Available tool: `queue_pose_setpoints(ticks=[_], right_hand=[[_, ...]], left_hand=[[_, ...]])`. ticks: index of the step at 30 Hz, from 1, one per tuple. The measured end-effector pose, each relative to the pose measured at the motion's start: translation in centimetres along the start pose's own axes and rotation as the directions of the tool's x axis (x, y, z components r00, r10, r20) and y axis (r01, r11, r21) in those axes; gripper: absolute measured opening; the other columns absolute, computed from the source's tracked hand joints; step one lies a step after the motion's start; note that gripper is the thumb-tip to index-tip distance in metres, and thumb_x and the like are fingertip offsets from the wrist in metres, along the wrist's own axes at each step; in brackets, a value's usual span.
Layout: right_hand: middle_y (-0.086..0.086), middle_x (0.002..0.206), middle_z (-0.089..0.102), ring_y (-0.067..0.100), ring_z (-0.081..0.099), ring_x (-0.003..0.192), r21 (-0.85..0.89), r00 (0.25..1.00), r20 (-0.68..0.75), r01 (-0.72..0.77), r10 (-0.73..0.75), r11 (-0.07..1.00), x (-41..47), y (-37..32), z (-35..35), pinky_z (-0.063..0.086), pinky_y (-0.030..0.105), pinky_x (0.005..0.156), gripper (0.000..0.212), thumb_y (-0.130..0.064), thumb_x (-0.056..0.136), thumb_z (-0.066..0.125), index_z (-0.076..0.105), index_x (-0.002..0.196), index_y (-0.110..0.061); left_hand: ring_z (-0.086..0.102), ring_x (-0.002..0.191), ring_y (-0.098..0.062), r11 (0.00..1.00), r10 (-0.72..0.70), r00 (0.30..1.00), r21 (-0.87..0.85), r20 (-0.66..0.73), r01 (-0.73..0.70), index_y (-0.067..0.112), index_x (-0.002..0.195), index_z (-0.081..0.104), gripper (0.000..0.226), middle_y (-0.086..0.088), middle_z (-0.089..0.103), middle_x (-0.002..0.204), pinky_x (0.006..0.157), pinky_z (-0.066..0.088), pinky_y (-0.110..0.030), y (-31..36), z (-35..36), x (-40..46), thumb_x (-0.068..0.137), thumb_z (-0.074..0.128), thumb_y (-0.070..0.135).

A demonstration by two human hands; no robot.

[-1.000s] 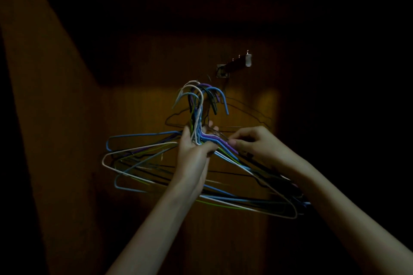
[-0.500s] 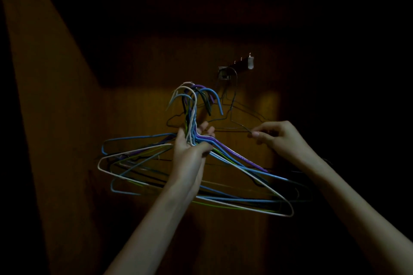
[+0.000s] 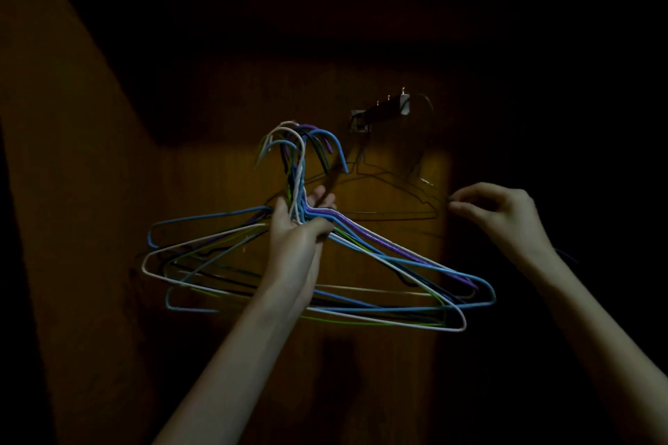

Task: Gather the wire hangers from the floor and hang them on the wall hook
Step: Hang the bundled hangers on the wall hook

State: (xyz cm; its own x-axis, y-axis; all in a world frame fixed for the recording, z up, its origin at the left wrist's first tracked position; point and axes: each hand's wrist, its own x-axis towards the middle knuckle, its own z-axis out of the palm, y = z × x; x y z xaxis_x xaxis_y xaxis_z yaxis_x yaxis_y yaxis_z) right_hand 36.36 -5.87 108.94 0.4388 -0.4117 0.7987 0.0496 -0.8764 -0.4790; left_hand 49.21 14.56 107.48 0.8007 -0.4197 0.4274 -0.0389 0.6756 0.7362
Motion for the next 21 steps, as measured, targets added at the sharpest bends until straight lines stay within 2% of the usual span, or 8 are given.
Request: queue_pose_setpoints(ticks=[2, 7, 12, 15, 17, 19, 21], right_hand=[[-0.001, 0.085, 0.066, 0.007, 0.059, 0.084, 0.011, 0.999, -0.033, 0.018, -0.018, 1.000, 0.7, 0.0, 0.0, 0.039, 0.000, 0.071, 0.006, -0.013, 0.080, 0.069, 0.070, 0.086, -0.014], [-0.001, 0.089, 0.065, 0.004, 0.058, 0.083, 0.029, 0.998, -0.057, 0.004, -0.003, 1.000, 3.1, 0.2, 1.0, 0.039, 0.002, 0.070, 0.011, -0.013, 0.083, 0.067, 0.071, 0.093, -0.012], [0.002, 0.098, 0.068, 0.015, 0.061, 0.099, 0.016, 0.999, -0.046, -0.019, 0.020, 1.000, 5.9, 2.1, 3.2, 0.048, 0.028, 0.087, 0.015, -0.016, 0.084, 0.066, 0.070, 0.098, -0.014], [0.001, 0.103, 0.069, 0.016, 0.061, 0.103, 0.022, 0.998, -0.056, -0.038, 0.039, 0.999, 7.5, 3.3, 4.6, 0.049, 0.038, 0.092, 0.014, -0.020, 0.085, 0.065, 0.070, 0.098, -0.019], [0.000, 0.105, 0.069, 0.016, 0.060, 0.105, 0.010, 0.997, -0.059, -0.045, 0.045, 0.999, 8.7, 4.0, 5.5, 0.048, 0.042, 0.093, 0.015, -0.024, 0.085, 0.065, 0.071, 0.099, -0.021], [0.001, 0.106, 0.069, 0.016, 0.059, 0.107, -0.016, 0.996, -0.074, -0.054, 0.053, 0.998, 9.7, 4.5, 6.5, 0.047, 0.039, 0.094, 0.016, -0.025, 0.085, 0.065, 0.071, 0.099, -0.020], [0.001, 0.105, 0.069, 0.015, 0.059, 0.105, -0.046, 0.995, -0.082, -0.067, 0.063, 0.997, 10.8, 5.0, 7.8, 0.045, 0.040, 0.096, 0.016, -0.025, 0.085, 0.065, 0.071, 0.099, -0.020]], left_hand=[[0.059, 0.112, -0.024, 1.000, 0.010, 1.000, 0.016, 0.002, -0.010, 0.009, 0.148, 0.019, 0.077, -0.016, 0.055, 0.128, 0.086, 0.052, -0.029, -0.1, 0.2, 0.2, 0.082, 0.037, -0.026], [0.060, 0.109, -0.023, 1.000, 0.006, 1.000, -0.018, -0.002, -0.006, 0.010, 0.149, 0.016, 0.079, -0.012, 0.058, 0.119, 0.090, 0.050, -0.032, -0.4, 0.7, 0.9, 0.082, 0.037, -0.027], [0.058, 0.114, -0.025, 1.000, 0.011, 1.000, -0.021, 0.010, -0.011, 0.011, 0.149, 0.017, 0.079, -0.009, 0.059, 0.113, 0.089, 0.050, -0.031, -0.6, 1.1, 2.0, 0.082, 0.037, -0.026], [0.058, 0.114, -0.024, 1.000, 0.010, 1.000, -0.016, 0.014, -0.010, 0.011, 0.149, 0.017, 0.079, -0.011, 0.058, 0.117, 0.088, 0.052, -0.029, -0.8, 1.1, 2.7, 0.082, 0.038, -0.026], [0.059, 0.114, -0.023, 1.000, 0.019, 1.000, 0.004, 0.011, -0.019, 0.010, 0.147, 0.023, 0.075, -0.011, 0.058, 0.119, 0.086, 0.053, -0.028, -1.0, 1.1, 3.2, 0.082, 0.039, -0.025], [0.058, 0.114, -0.024, 0.999, 0.032, 0.999, 0.017, 0.000, -0.032, 0.009, 0.145, 0.028, 0.072, -0.010, 0.058, 0.117, 0.087, 0.052, -0.030, -1.2, 1.1, 3.7, 0.082, 0.038, -0.025], [0.058, 0.114, -0.025, 0.999, 0.039, 0.999, 0.017, -0.011, -0.039, 0.009, 0.145, 0.026, 0.073, -0.010, 0.058, 0.117, 0.088, 0.051, -0.030, -1.4, 1.1, 4.3, 0.082, 0.038, -0.026]])
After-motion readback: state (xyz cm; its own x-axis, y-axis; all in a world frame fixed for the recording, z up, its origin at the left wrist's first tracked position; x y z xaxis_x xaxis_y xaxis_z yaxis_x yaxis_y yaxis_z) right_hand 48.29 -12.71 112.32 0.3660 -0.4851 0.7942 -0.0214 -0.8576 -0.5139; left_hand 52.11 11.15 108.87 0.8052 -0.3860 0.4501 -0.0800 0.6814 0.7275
